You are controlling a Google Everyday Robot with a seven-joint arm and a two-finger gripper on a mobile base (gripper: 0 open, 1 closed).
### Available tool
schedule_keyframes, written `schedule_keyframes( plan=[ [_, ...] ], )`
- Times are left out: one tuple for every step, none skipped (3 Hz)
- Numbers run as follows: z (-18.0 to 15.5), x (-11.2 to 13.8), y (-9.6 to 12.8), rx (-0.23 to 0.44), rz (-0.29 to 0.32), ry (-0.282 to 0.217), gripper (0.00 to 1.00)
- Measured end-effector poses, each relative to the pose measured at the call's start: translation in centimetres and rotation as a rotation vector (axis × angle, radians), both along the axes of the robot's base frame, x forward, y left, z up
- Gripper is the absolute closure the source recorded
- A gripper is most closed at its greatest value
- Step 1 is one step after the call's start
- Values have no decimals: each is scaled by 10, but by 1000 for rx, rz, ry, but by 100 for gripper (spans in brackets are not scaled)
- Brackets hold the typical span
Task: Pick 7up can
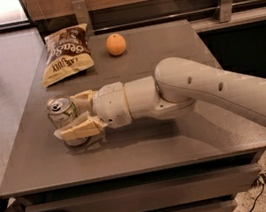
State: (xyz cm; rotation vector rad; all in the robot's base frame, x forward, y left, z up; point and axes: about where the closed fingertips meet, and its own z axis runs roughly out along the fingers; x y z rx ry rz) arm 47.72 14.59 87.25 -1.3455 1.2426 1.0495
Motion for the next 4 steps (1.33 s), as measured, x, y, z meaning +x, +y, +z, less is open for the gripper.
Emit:
schedule_keyframes(
  plan=[
    [1,-1,2,0,4,-1,83],
    [1,-2,4,0,8,-2,100],
    [1,-3,4,0,8,-2,100],
    [14,-4,-3,13,-26,-24,100]
  ],
)
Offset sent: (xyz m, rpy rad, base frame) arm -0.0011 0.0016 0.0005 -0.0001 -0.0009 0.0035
